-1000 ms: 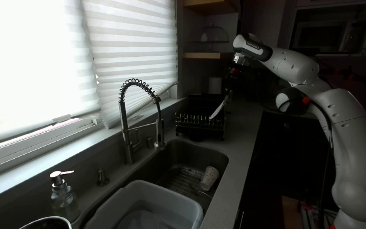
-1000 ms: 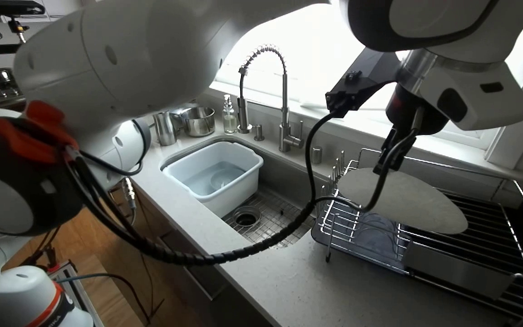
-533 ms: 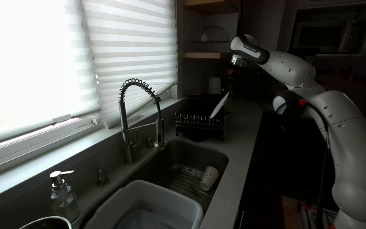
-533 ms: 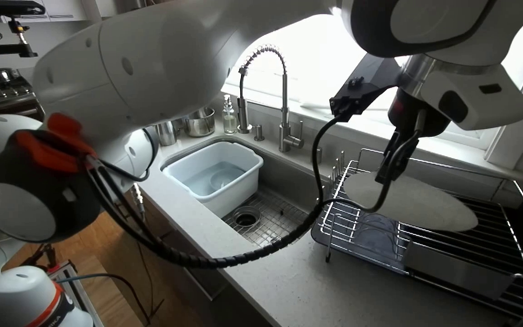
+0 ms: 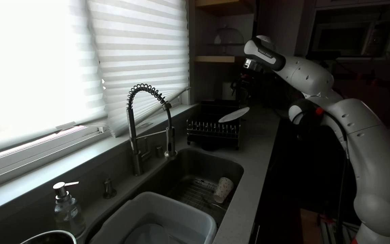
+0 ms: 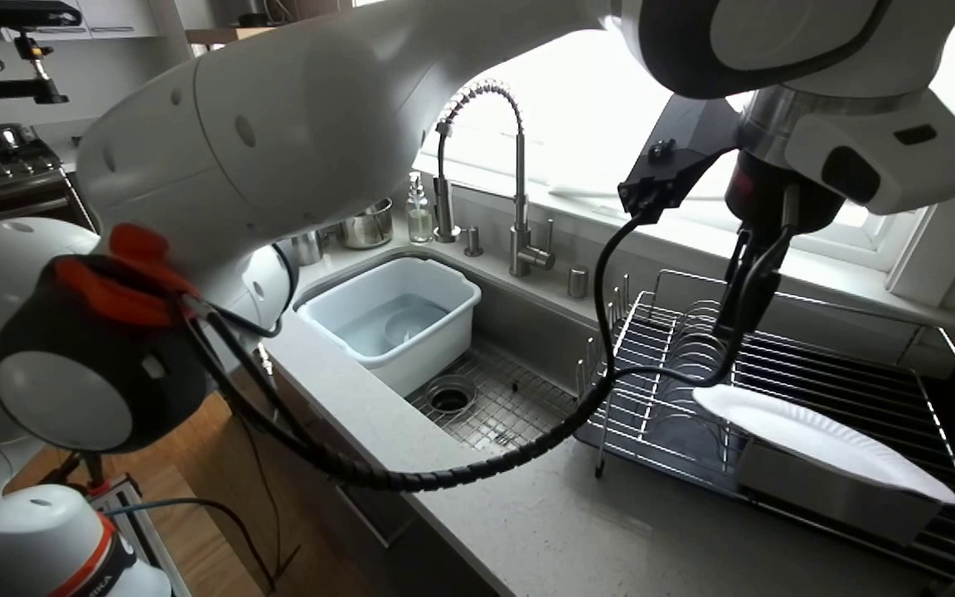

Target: Put the white plate on the dishrack

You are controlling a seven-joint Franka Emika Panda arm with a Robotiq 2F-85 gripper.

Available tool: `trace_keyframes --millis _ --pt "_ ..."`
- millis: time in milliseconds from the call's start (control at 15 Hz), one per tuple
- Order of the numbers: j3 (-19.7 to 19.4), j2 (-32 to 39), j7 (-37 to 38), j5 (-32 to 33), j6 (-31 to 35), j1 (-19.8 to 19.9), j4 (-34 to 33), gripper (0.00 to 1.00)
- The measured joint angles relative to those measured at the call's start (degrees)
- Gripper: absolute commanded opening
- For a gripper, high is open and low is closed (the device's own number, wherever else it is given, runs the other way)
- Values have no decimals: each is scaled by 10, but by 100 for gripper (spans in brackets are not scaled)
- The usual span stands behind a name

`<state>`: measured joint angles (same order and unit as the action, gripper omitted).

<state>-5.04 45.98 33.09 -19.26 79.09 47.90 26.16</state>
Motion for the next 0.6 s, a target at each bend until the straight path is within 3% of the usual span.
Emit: trace_keyframes --millis 600 --pt "6 -2 -19 8 33 1 -2 100"
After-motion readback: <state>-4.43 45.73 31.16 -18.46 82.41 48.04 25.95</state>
